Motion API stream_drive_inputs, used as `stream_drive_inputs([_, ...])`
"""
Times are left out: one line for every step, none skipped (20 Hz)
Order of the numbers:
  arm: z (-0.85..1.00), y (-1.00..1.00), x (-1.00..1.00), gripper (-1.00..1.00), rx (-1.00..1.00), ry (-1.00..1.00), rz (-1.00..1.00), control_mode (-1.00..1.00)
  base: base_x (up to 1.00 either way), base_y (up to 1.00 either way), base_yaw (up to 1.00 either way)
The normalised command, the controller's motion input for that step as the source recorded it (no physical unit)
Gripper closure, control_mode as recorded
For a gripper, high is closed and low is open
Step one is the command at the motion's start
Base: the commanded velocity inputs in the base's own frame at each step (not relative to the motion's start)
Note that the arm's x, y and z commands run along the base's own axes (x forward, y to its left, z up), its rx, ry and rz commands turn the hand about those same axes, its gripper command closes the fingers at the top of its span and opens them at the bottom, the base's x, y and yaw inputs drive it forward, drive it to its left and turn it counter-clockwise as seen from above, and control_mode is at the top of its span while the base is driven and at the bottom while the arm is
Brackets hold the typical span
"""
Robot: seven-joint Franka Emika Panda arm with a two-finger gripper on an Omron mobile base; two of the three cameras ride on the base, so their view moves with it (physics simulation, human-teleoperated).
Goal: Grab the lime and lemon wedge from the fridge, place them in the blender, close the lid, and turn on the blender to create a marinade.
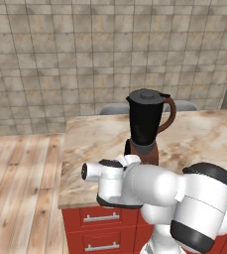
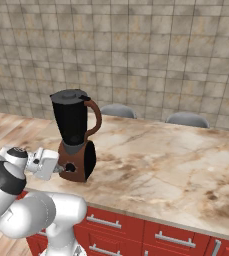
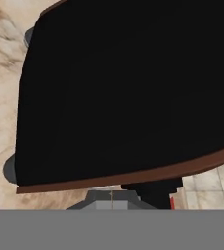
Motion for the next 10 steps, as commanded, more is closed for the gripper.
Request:
stream_drive_inputs([0.00,0.00,0.00,1.00,0.00,0.00,0.00,-1.00,0.00,0.00,0.00])
stream_drive_inputs([0.00,0.00,0.00,1.00,0.00,0.00,0.00,-1.00,0.00,0.00,0.00])
stream_drive_inputs([0.00,0.00,0.00,1.00,0.00,0.00,0.00,-1.00,0.00,0.00,0.00])
stream_drive_inputs([0.00,0.00,0.00,1.00,0.00,0.00,0.00,-1.00,0.00,0.00,0.00])
stream_drive_inputs([0.00,0.00,0.00,1.00,0.00,0.00,0.00,-1.00,0.00,0.00,0.00])
stream_drive_inputs([0.00,0.00,0.00,1.00,0.00,0.00,0.00,-1.00,0.00,0.00,0.00])
stream_drive_inputs([0.00,0.00,0.00,1.00,0.00,0.00,0.00,-1.00,0.00,0.00,0.00])
stream_drive_inputs([0.00,0.00,0.00,1.00,0.00,0.00,0.00,-1.00,0.00,0.00,0.00])
stream_drive_inputs([0.00,0.00,0.00,1.00,0.00,0.00,0.00,-1.00,0.00,0.00,0.00])
stream_drive_inputs([0.00,0.00,0.00,1.00,0.00,0.00,0.00,-1.00,0.00,0.00,0.00])
